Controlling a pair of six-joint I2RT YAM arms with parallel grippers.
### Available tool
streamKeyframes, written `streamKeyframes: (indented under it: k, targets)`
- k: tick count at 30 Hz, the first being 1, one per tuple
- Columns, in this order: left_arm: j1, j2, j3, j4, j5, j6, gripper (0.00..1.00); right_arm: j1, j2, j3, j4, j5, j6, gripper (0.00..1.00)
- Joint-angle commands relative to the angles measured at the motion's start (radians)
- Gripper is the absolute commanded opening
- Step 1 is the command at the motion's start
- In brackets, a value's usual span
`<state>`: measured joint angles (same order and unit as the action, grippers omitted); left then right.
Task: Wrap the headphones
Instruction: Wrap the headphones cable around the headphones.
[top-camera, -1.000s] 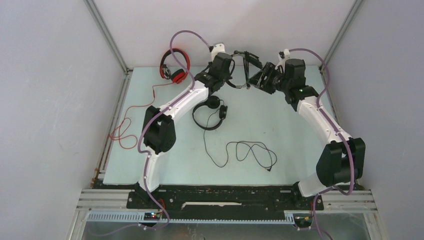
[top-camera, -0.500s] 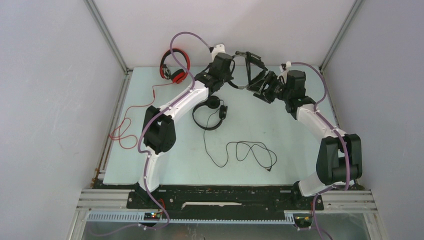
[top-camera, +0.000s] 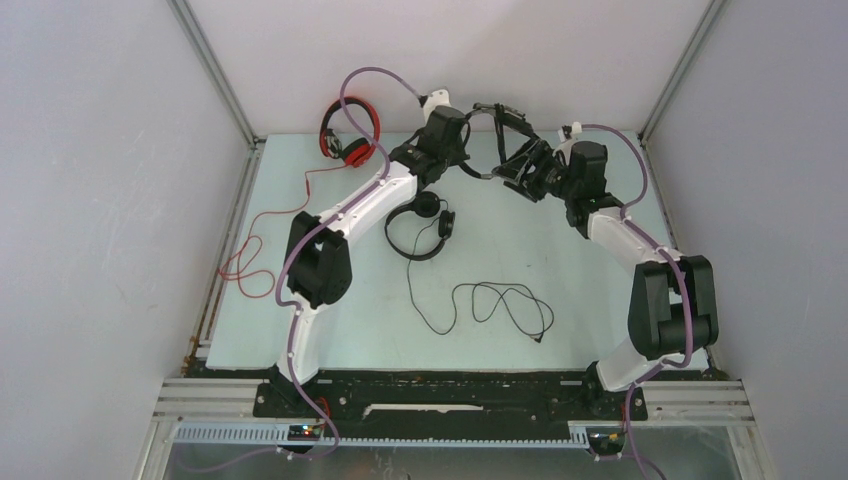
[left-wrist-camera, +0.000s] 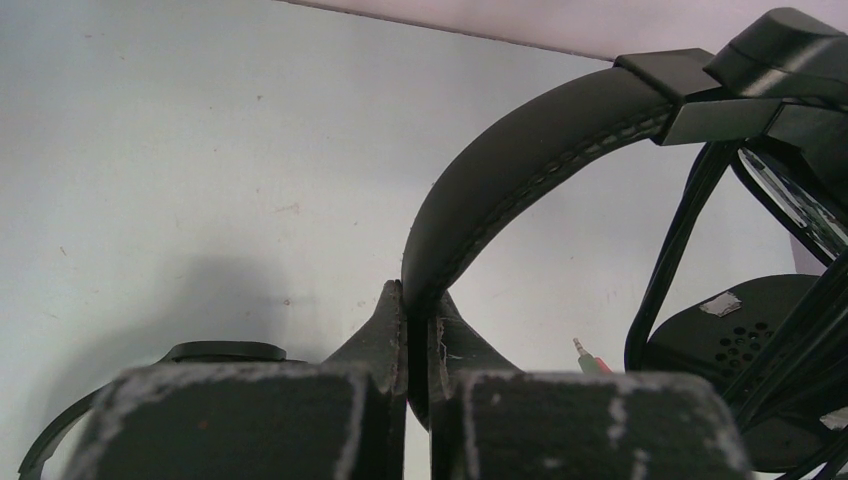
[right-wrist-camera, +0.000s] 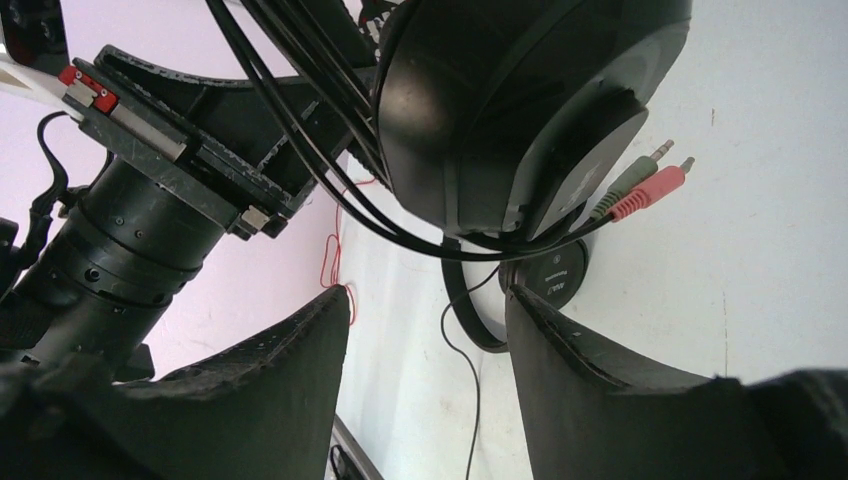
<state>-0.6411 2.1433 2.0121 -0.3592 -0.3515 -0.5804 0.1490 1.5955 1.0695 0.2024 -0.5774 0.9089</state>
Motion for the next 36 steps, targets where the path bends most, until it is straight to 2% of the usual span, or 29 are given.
streamKeyframes:
  k: [1,24,36]
  targets:
    - [-0.007,-0.054,0.002,0.058,0.029,-0.050,0.00,0.000,0.016,-0.002,0.077,0.025,0.005,0.60]
    - [-0.011,-0.021,-0.014,0.036,0.058,-0.049,0.00,-0.002,0.069,-0.003,0.070,0.101,-0.085,0.53]
    - [-0.019,0.049,-0.016,0.001,0.057,-0.079,0.00,-0.037,0.145,-0.003,0.109,0.075,-0.110,0.52]
